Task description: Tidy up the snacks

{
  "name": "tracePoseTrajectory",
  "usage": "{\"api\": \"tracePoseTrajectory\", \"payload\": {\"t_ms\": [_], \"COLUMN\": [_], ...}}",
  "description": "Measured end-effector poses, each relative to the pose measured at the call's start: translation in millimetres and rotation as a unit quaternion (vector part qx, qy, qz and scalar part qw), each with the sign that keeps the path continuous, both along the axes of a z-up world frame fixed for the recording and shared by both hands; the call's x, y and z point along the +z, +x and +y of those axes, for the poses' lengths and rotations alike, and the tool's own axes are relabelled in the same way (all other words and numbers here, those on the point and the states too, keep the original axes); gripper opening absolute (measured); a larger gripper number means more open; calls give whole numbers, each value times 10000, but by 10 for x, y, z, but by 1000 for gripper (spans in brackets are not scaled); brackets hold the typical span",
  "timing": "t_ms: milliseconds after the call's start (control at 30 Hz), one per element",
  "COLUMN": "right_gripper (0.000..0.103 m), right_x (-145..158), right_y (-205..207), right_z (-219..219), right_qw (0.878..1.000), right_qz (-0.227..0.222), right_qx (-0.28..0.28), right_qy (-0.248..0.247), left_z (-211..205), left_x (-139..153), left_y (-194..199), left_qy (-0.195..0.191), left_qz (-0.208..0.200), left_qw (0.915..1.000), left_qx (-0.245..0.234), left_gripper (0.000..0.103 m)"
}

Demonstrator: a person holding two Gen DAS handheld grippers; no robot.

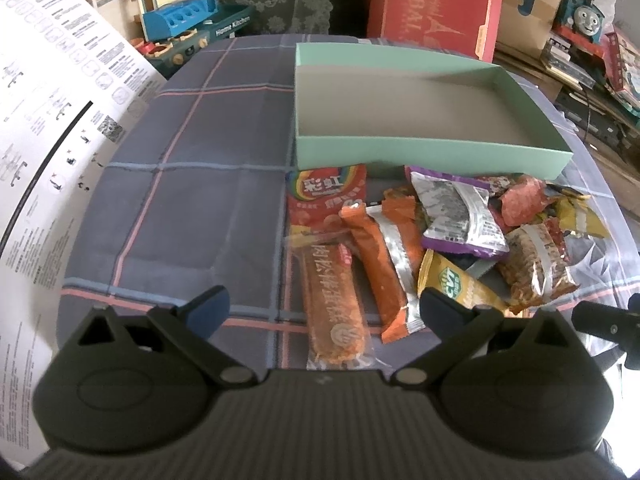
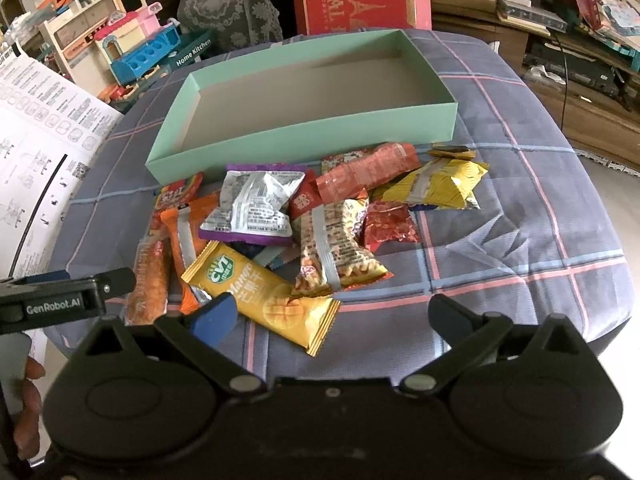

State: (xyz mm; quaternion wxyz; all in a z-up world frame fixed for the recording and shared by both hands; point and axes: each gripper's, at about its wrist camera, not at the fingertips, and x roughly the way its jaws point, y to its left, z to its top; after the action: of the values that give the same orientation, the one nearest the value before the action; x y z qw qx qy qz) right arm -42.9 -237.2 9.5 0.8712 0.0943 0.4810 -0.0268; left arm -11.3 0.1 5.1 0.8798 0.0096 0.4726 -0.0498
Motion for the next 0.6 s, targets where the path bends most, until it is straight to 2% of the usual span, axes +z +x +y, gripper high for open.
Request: {"api": "tracePoseTrajectory", "payload": {"t_ms": [600], "right_gripper": [103], "right_x": [22], "right_y": [-30], "right_z": [16], "right_qw": [9997], "right_qz": [-74], "right_qx": [100], "right_qy": [188], "left_z": [-22], "left_x": [2], "left_y": [-38], "left_qy": [-106], "left_qz": [46], "left_qw": [9998], "left_qx": [-163], "left_gripper": [103]}}
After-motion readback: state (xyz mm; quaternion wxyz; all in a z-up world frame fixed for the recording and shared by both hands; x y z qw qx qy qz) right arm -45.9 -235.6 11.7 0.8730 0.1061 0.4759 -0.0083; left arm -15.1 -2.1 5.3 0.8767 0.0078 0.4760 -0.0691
